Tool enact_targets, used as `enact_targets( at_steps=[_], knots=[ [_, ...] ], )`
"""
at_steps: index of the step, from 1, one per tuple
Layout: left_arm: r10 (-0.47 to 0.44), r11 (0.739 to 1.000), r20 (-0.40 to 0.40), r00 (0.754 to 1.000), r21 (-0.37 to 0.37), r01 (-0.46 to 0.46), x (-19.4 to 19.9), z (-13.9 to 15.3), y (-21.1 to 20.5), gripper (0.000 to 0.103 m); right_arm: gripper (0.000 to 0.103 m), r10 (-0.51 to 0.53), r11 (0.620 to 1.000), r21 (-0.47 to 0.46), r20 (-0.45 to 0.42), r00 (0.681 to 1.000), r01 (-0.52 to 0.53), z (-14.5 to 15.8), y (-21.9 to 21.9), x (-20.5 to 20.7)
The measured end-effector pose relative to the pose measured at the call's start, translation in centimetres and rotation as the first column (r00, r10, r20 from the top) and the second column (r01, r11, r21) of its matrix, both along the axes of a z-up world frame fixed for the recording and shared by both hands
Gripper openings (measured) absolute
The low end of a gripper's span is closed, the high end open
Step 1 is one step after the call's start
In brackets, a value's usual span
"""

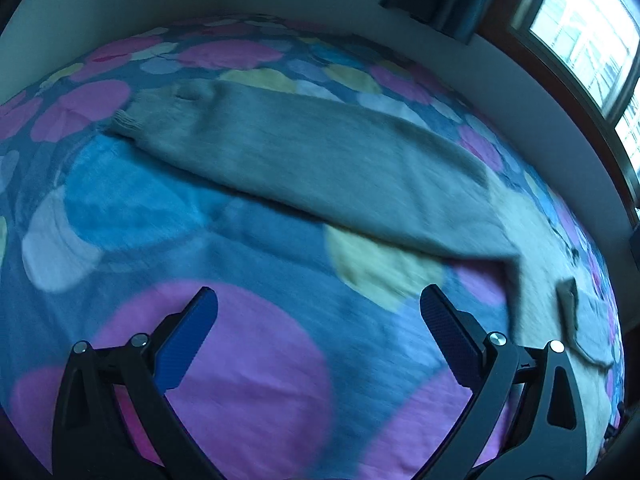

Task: Fold small clothes
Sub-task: 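Grasp the other grey sleeve cuff with the left gripper and lift it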

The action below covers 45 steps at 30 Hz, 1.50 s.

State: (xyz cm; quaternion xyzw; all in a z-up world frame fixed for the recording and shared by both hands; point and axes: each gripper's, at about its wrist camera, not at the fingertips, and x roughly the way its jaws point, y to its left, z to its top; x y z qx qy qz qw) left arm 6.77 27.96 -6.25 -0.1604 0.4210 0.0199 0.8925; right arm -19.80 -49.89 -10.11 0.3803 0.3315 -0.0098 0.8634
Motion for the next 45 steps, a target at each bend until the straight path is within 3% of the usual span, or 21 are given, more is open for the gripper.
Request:
enact_targets(
  at_steps=[5, 10, 18, 20, 26, 29, 30, 31, 33, 35, 37, 38, 41, 45],
  knots=[
    [0.067, 0.988, 0.025, 0.997, -0.14, -0.062, 2.6, -0.7, 6.4, 0.101, 0.089, -0.006, 1.0, -0.008, -0.009, 1.0, 0.006, 0.0, 0.0, 0.2],
    [0.121, 0.926, 0.059, 0.991, -0.367, -0.091, 5.7, -1.3, 12.3, 0.101, 0.089, -0.011, 1.0, -0.001, -0.004, 1.0, 0.011, 0.0, 0.0, 0.2],
    [0.103, 0.924, 0.004, 0.995, -0.372, -0.094, 10.0, -1.5, 14.6, 0.101, 0.089, -0.014, 1.0, 0.0, -0.003, 1.0, 0.014, -0.1, -0.3, 0.2],
    [0.115, 0.909, 0.0, 0.993, -0.404, -0.105, 10.4, -1.6, 15.2, 0.101, 0.089, -0.016, 1.0, 0.002, -0.001, 1.0, 0.016, -0.1, -0.3, 0.2],
    [0.269, 0.801, 0.063, 0.961, -0.569, -0.187, 8.2, -1.8, 18.9, 0.095, 0.089, -0.018, 1.0, -0.003, -0.004, 1.0, 0.018, 0.0, -0.2, 0.2],
    [0.284, 0.792, 0.049, 0.957, -0.575, -0.206, 8.9, -2.0, 19.7, 0.095, 0.089, -0.02, 1.0, -0.003, -0.001, 1.0, 0.02, 0.0, -0.2, 0.2],
    [0.279, 0.801, 0.038, 0.959, -0.56, -0.211, 9.4, -1.9, 19.5, 0.095, 0.089, -0.022, 1.0, -0.002, 0.0, 1.0, 0.022, 0.0, -0.2, 0.2],
    [0.274, 0.812, 0.029, 0.961, -0.543, -0.215, 9.8, -1.9, 19.2, 0.092, 0.089, -0.025, 1.0, -0.001, 0.002, 1.0, 0.025, 0.0, -0.2, 0.2],
    [0.267, 0.826, 0.003, 0.964, -0.515, -0.227, 10.4, -2.0, 18.7, 0.066, 0.089, -0.028, 1.0, -0.002, 0.003, 1.0, 0.028, 0.0, -0.2, 0.1],
    [0.287, 0.823, -0.042, 0.957, -0.501, -0.269, 10.0, -2.8, 18.9, 0.034, 0.089, -0.028, 1.0, -0.001, 0.003, 1.0, 0.028, 0.0, -0.3, 0.1],
    [0.302, 0.817, -0.05, 0.952, -0.501, -0.286, 9.4, -3.2, 19.3, 0.02, 0.089, -0.028, 1.0, 0.0, 0.003, 1.0, 0.028, 0.1, -0.3, 0.1],
    [0.306, 0.812, -0.052, 0.951, -0.507, -0.289, 9.3, -3.4, 19.5, 0.014, 0.089, -0.027, 1.0, -0.001, 0.004, 1.0, 0.027, 0.1, -0.3, 0.1],
    [0.339, 0.803, -0.053, 0.939, -0.504, -0.318, 8.5, -3.1, 20.0, 0.01, 0.089, -0.028, 1.0, 0.0, 0.003, 1.0, 0.028, 0.1, -0.2, 0.1],
    [0.367, 0.849, -0.014, 0.93, -0.404, -0.341, 7.4, 0.2, 18.7, 0.009, 0.089, -0.029, 1.0, 0.001, 0.007, 1.0, 0.029, 0.1, -0.2, 0.1]
  ],
)
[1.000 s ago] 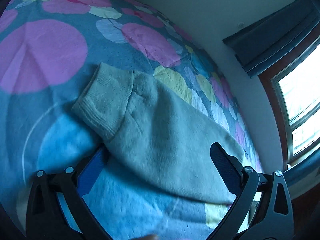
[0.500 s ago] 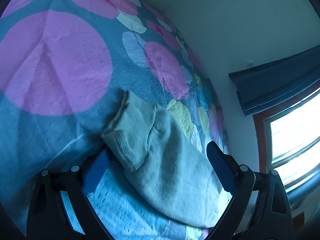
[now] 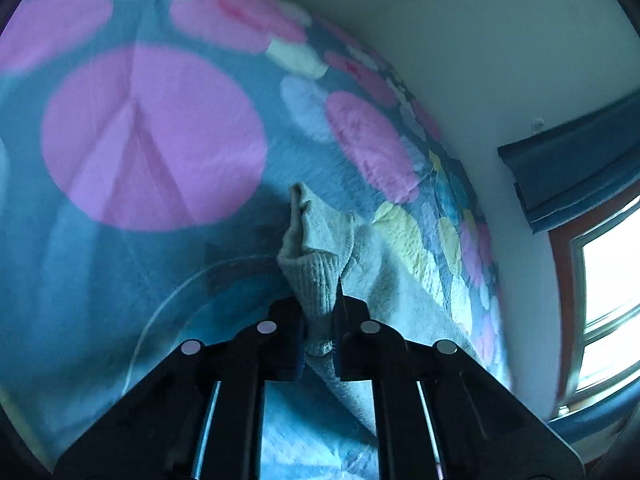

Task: Fold small clothes
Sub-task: 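Grasp the other grey sleeve cuff with the left gripper and lift it, then lay the grey sleeve across the sweater body and open the left gripper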

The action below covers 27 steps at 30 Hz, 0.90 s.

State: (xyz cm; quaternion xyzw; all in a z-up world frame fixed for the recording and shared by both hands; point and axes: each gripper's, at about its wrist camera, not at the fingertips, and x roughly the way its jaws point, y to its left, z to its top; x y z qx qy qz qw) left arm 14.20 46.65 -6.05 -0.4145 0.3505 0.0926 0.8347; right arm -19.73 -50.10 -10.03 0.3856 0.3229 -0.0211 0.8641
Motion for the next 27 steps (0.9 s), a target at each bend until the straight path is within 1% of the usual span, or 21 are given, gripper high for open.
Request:
enact_targets(
  at_steps=[2, 3, 5, 7, 10, 11, 13, 17, 20, 22, 23, 24, 26, 27],
  knots=[
    [0.008, 0.998, 0.002, 1.0, 0.062, -0.008, -0.3, 2.0, -1.1, 0.009, 0.089, 0.0, 1.0, 0.0, 0.0, 1.0, 0.0, 0.0, 0.0, 0.0],
    [0.009, 0.994, 0.006, 1.0, 0.107, -0.009, -0.4, 3.3, -2.1, 0.009, 0.089, 0.0, 1.0, 0.0, 0.0, 1.0, 0.0, 0.0, 0.0, 0.0],
    [-0.001, 0.981, 0.025, 1.0, 0.193, -0.003, -0.7, 6.1, -4.3, 0.009, 0.089, 0.0, 1.0, 0.0, 0.0, 1.0, 0.0, 0.0, 0.0, 0.0],
    [-0.023, 0.97, 0.051, 0.998, 0.243, 0.01, -0.8, 8.4, -6.6, 0.009, 0.089, -0.001, 1.0, 0.001, 0.001, 1.0, 0.001, 0.0, 0.0, 0.0],
    [-0.088, 0.95, 0.093, 0.992, 0.308, 0.056, -0.7, 11.9, -11.5, 0.009, 0.089, -0.001, 1.0, 0.003, 0.004, 1.0, 0.001, 0.1, -0.1, 0.0],
    [-0.128, 0.94, 0.112, 0.985, 0.329, 0.085, -0.6, 13.3, -13.8, 0.009, 0.089, -0.001, 1.0, 0.004, 0.004, 1.0, 0.001, 0.1, -0.1, 0.0],
    [-0.19, 0.928, 0.14, 0.972, 0.349, 0.131, -0.4, 15.1, -17.4, 0.009, 0.089, -0.001, 1.0, 0.006, 0.007, 1.0, 0.001, 0.1, -0.1, 0.0],
    [-0.336, 0.894, 0.174, 0.926, 0.369, 0.255, 0.1, 17.9, -26.4, 0.009, 0.089, -0.002, 1.0, 0.012, 0.013, 1.0, 0.002, 0.1, -0.2, -0.1],
    [-0.45, 0.846, 0.184, 0.874, 0.401, 0.351, 0.0, 19.1, -34.6, 0.009, 0.089, -0.003, 1.0, 0.017, 0.019, 1.0, 0.003, 0.1, -0.3, -0.2],
    [-0.508, 0.814, 0.184, 0.842, 0.422, 0.399, -0.1, 19.2, -39.1, 0.009, 0.089, -0.003, 1.0, 0.019, 0.02, 1.0, 0.003, 0.1, -0.3, -0.2],
    [-0.533, 0.802, 0.184, 0.826, 0.419, 0.425, -0.1, 19.1, -41.3, 0.009, 0.089, -0.003, 1.0, 0.018, 0.02, 1.0, 0.003, 0.1, -0.3, -0.2],
    [-0.562, 0.791, 0.182, 0.807, 0.404, 0.46, -0.3, 18.8, -43.9, 0.009, 0.089, -0.003, 1.0, 0.019, 0.02, 1.0, 0.003, 0.1, -0.4, -0.2],
    [-0.607, 0.768, 0.174, 0.776, 0.38, 0.515, -0.3, 18.2, -48.0, 0.009, 0.089, -0.003, 1.0, 0.02, 0.021, 1.0, 0.003, 0.1, -0.4, -0.2],
    [-0.63, 0.752, 0.169, 0.758, 0.374, 0.542, -0.5, 17.8, -50.4, 0.009, 0.089, -0.003, 1.0, 0.021, 0.022, 1.0, 0.003, 0.1, -0.4, -0.2]
  ],
)
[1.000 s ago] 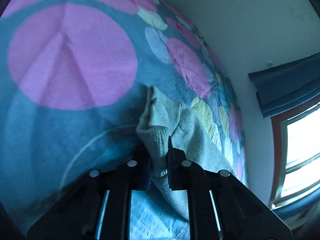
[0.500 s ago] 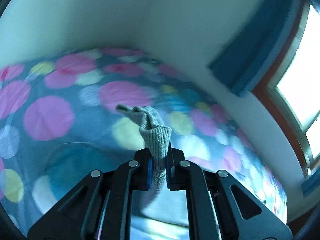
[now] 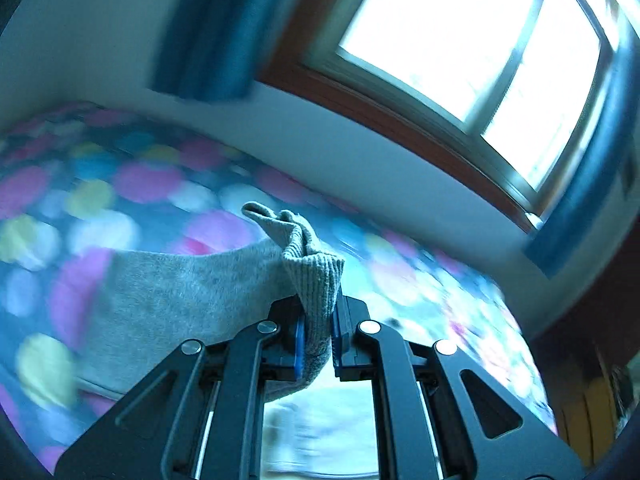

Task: Fold small clothes
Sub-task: 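Lay the grey sleeve across the sweater body and open the left gripper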

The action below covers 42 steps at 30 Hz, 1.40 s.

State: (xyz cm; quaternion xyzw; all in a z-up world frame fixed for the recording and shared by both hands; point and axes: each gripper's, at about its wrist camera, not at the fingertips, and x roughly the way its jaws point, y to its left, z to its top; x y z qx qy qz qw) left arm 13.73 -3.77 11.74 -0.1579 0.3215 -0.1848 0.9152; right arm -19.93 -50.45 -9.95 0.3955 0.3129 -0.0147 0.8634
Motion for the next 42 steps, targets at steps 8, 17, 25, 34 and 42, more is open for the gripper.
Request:
enact_targets(
  at_steps=[8, 17, 25, 34, 42],
  knots=[
    [-0.175, 0.979, -0.046, 0.983, 0.099, 0.179, -2.3, -5.2, -14.7, 0.009, 0.089, -0.002, 1.0, 0.008, 0.007, 1.0, 0.002, -0.1, -0.1, -0.1],
    [-0.296, 0.93, -0.162, 0.941, 0.176, 0.323, -4.8, -12.3, -24.8, 0.009, 0.089, -0.007, 1.0, 0.023, 0.024, 1.0, 0.006, -0.1, -0.2, -0.3],
    [-0.372, 0.879, -0.219, 0.902, 0.23, 0.418, -6.6, -15.5, -27.2, 0.038, 0.089, -0.007, 1.0, 0.024, 0.029, 1.0, 0.006, 0.0, -0.3, -0.4],
    [-0.353, 0.887, -0.097, 0.93, 0.283, 0.366, -9.7, -11.9, -16.4, 0.066, 0.089, 0.01, 1.0, 0.027, 0.05, 0.999, -0.011, 0.2, -0.3, -0.8],
    [-0.101, 0.944, -0.165, 0.981, 0.295, 0.147, -7.5, -15.0, -3.3, 0.066, 0.089, -0.024, 1.0, -0.011, 0.054, 0.998, 0.025, 4.9, 0.4, -0.8]
  ],
)
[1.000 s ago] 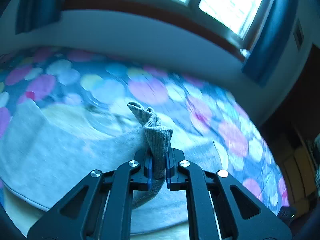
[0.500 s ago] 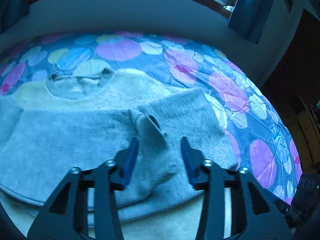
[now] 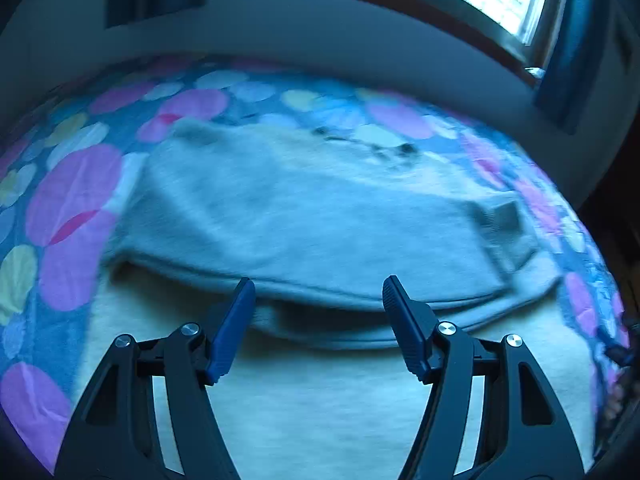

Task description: Fold small clothes

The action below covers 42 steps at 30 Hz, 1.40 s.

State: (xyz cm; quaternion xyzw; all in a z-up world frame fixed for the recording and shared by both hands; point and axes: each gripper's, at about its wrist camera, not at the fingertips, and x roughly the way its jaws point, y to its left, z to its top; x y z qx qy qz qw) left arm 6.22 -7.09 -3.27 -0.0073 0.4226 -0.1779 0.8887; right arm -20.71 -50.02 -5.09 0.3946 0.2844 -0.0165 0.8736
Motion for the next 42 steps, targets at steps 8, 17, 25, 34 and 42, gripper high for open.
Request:
enact_targets(
  at_steps=[8, 17, 25, 34, 42],
  knots=[
    [0.055, 0.997, -0.054, 0.997, 0.053, -0.052, 2.1, -2.9, 2.9, 0.066, 0.089, 0.141, 0.986, -0.09, 0.031, 0.99, -0.137, 6.1, 6.0, 7.9],
    [0.063, 0.997, -0.078, 0.995, 0.04, -0.06, 2.2, -3.8, 3.3, 0.067, 0.084, 0.214, 0.972, -0.055, -0.178, 0.96, -0.227, 0.1, 10.6, 22.9],
    [0.06, 0.998, -0.079, 0.995, 0.029, -0.057, 2.2, -4.2, 3.6, 0.067, 0.005, 0.137, 0.988, -0.047, -0.16, 0.978, -0.146, -0.3, 10.1, 21.9],
    [0.0, 0.999, -0.07, 0.998, -0.037, -0.002, 1.0, -2.0, 5.0, 0.071, 0.005, 0.092, 0.996, 0.022, -0.269, 0.959, -0.089, -5.3, 8.1, 21.5],
    [0.025, 0.993, -0.04, 0.999, -0.115, -0.03, 3.7, 0.6, 12.7, 0.071, 0.006, 0.093, 0.995, -0.017, -0.256, 0.962, -0.101, -4.3, 8.4, 21.8]
  ],
)
